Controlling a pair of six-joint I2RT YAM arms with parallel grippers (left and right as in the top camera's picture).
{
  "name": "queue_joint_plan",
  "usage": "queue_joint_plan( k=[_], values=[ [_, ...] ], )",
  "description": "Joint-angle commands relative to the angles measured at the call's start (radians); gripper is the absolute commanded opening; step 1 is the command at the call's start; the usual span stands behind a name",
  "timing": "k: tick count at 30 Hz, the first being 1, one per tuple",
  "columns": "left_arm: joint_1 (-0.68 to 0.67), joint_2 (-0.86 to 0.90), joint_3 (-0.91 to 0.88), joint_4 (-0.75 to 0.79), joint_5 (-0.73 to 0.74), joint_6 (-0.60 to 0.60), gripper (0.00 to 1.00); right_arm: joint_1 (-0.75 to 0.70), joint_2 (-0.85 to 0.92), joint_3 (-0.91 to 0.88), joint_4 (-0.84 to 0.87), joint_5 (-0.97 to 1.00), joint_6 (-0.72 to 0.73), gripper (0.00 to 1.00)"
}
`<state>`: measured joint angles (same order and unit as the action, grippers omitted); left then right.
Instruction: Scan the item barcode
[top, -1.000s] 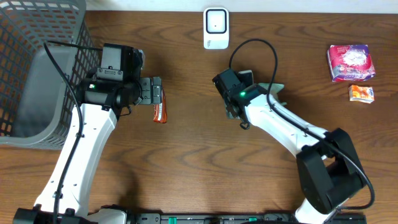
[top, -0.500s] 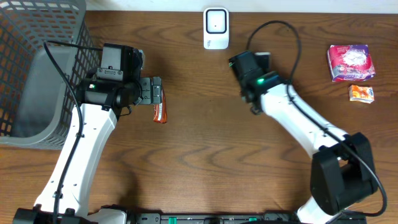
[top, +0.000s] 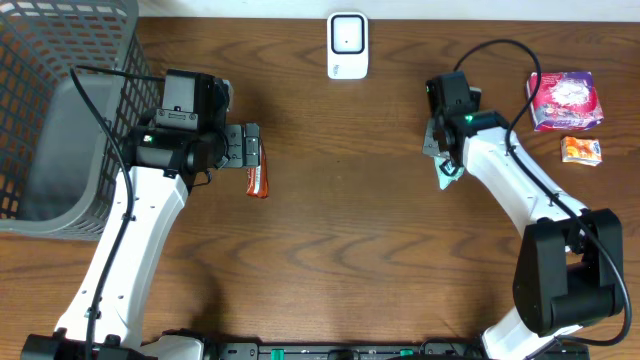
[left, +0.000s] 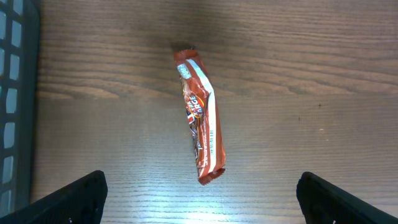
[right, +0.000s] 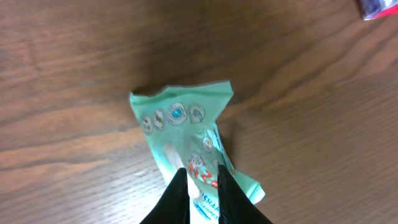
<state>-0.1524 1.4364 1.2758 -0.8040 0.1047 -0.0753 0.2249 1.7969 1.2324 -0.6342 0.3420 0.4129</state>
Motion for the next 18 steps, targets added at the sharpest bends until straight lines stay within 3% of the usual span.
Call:
queue_joint_plan(
  k=[1, 6, 10, 14, 18],
  values=[
    [0.000, 0.004, 0.002, 0.000, -0.009, -0.005, 0.98, -0.008, 0.015, -0.089, 0.049, -0.014, 0.004, 0.13],
    [0.000, 0.004, 0.002, 0.000, -0.009, -0.005, 0.98, -0.020, 0.023, -0.162, 0.054, 0.163, 0.050, 0.11],
    [0.000, 0.004, 0.002, 0.000, -0.009, -0.005, 0.98, -0.022, 0.012, -0.121, -0.025, 0.259, 0.069, 0.18],
    [0.000, 0.004, 0.002, 0.000, -0.009, -0.005, 0.98, -0.021, -0.007, -0.048, -0.085, 0.241, 0.058, 0.25],
    [0.000, 0.004, 0.002, 0.000, -0.009, -0.005, 0.98, -0.021, -0.008, 0.023, -0.114, 0.069, -0.041, 0.26]
  ],
)
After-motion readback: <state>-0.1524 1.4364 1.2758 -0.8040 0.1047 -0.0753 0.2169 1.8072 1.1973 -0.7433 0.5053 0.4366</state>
